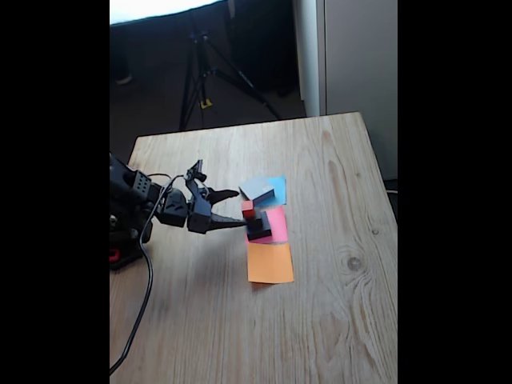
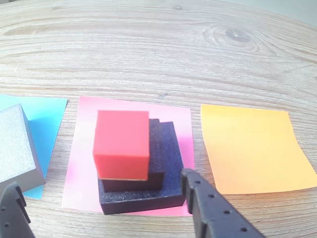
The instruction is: Tower of hanoi
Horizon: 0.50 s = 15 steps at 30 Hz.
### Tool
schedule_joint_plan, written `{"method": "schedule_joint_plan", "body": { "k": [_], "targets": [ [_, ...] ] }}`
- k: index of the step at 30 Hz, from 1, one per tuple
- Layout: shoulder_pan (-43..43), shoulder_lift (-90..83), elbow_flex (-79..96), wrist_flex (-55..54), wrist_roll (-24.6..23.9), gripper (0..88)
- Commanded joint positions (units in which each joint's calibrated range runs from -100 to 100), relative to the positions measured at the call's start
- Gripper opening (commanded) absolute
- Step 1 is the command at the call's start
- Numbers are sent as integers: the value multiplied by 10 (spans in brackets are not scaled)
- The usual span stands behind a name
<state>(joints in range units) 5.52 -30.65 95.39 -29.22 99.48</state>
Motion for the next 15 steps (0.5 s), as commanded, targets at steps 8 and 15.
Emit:
{"method": "schedule_joint_plan", "body": {
  "k": [8,15],
  "targets": [
    [-7,1,-48,0,5,377],
    [-18,29,-75,-4,5,377]
  ]
}}
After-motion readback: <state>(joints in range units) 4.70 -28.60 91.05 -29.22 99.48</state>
